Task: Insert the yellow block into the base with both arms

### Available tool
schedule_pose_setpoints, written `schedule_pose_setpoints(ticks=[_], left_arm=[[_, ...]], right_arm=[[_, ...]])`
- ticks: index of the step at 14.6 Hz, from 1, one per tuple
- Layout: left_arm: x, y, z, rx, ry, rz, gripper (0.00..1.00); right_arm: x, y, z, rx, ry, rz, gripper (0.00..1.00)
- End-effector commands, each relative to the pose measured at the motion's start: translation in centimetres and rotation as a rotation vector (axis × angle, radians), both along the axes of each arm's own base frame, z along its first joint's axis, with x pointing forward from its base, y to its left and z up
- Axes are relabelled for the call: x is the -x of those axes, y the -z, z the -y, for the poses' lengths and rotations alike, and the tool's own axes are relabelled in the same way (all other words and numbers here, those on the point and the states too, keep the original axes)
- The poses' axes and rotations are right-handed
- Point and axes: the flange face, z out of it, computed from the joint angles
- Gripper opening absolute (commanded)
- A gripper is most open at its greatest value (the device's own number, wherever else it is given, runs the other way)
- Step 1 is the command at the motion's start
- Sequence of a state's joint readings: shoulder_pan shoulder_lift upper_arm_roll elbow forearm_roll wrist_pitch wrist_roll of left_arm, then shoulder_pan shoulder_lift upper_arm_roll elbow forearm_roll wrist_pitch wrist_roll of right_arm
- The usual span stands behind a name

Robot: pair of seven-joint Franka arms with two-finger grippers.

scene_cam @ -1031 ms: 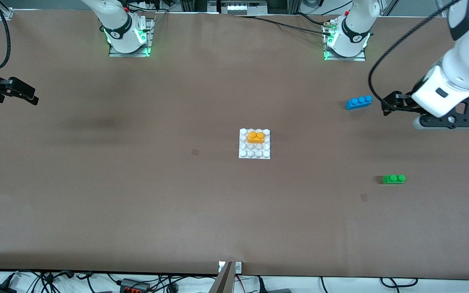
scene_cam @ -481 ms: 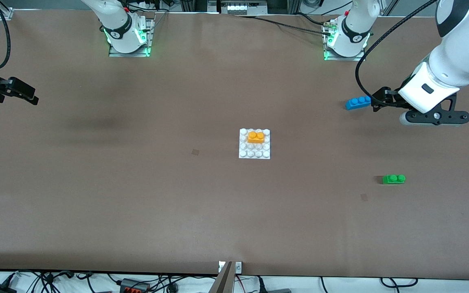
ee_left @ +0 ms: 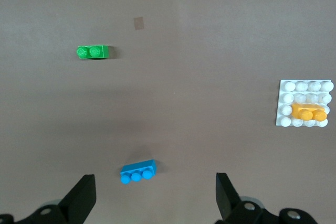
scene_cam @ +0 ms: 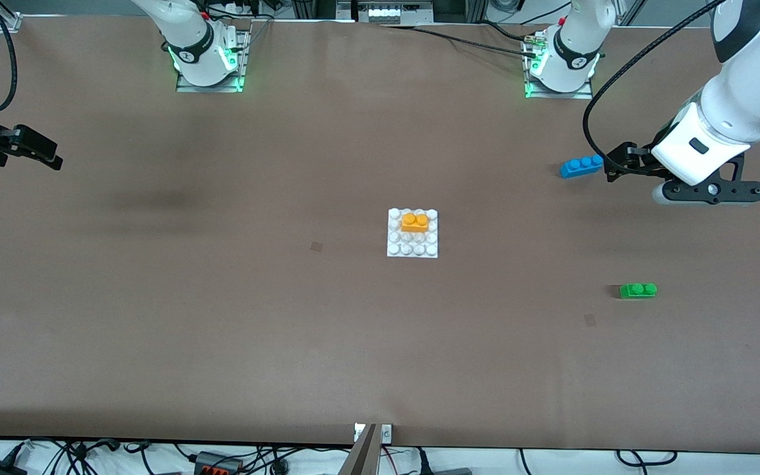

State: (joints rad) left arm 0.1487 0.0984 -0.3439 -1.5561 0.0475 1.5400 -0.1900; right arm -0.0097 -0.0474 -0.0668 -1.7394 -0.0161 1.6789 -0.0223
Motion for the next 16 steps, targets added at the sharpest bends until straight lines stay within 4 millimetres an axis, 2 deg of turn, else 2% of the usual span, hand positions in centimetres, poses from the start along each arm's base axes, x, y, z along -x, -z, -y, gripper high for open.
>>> schedule_pose_setpoints(ticks=[1,4,10,12,13,16], left_arm=[[0.7,-0.3,-0.4,0.022,0.008,-0.005,1.0],[0.3,0.0,-2.3,0.067,-0.04,-0.017,1.0],[0.5,-0.1,-2.0,0.056,-0.048,-0.031,1.0],[0.8,-0.2,-1.4,0.047,-0.037,-0.033,1.0],[0.7,-0.2,-2.1,0.042,-0.05,-0.039,1.0],[0.7,-0.2,-2.5,0.039,-0.051,-0.04,1.0]], right_arm=[[0.3,-0.4,0.0,0.011,0.0,-0.005,1.0],[0.2,-0.5,-0.1,0.011,-0.003,-0.002,1.0],[0.2,-0.6,0.0,0.004,0.001,0.002,1.0],[0.3,-0.7,0.0,0.004,-0.005,0.002,1.0],[0.2,-0.7,-0.5,0.004,-0.008,0.004,1.0],[-0.5,-0.3,-1.4,0.008,-0.025,0.026,1.0]])
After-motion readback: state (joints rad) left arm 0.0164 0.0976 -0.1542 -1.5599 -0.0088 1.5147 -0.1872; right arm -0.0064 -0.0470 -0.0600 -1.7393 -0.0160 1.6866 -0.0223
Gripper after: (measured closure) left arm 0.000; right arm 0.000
